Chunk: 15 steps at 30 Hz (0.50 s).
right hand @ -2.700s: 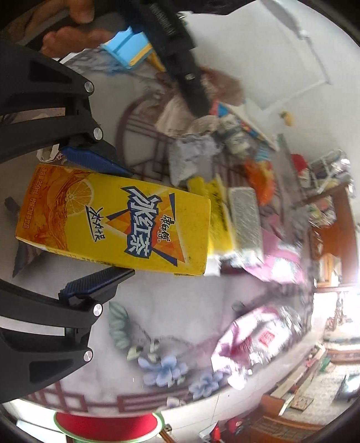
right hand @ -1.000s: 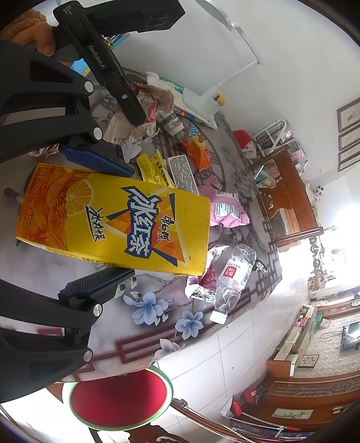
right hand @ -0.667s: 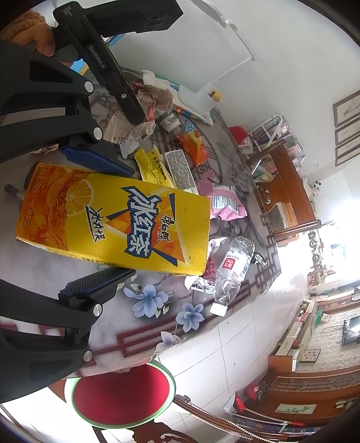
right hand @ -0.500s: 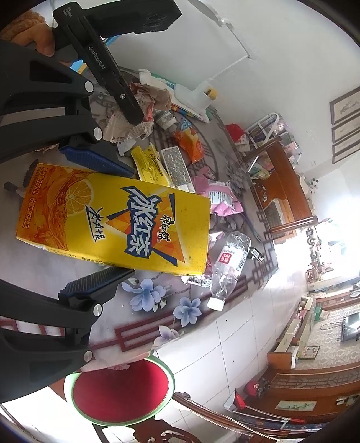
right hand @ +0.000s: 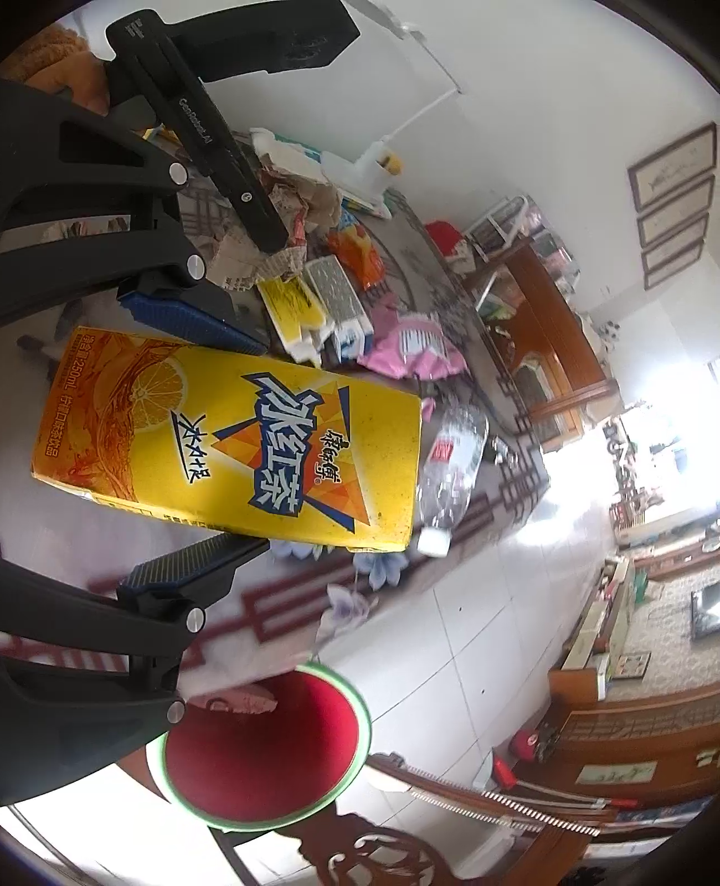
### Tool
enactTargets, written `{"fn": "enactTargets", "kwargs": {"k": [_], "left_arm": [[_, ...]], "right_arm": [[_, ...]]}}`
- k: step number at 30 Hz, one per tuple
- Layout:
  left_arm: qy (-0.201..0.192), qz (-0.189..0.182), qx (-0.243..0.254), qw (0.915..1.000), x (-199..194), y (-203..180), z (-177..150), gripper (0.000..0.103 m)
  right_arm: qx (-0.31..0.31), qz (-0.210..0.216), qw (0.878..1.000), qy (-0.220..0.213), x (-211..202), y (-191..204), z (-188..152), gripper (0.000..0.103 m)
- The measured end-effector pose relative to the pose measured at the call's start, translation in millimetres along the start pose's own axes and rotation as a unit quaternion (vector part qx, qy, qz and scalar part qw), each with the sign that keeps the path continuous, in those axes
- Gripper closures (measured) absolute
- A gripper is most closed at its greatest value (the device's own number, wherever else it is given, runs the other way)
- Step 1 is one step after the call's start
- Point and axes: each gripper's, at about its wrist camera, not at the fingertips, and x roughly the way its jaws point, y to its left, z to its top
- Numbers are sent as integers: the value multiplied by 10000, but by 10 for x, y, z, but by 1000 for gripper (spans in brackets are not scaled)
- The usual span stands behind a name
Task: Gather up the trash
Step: 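Move both tools over the red bin and release paper and carton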
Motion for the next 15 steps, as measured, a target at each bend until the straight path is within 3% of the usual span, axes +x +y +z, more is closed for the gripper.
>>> {"fn": "enactTargets", "kwargs": {"k": [15], "left_arm": [[243, -361, 301, 9986, 589, -1041, 100, 59]], "right_arm": [[565, -403, 9975, -145, -344, -1179, 253, 41]]}}
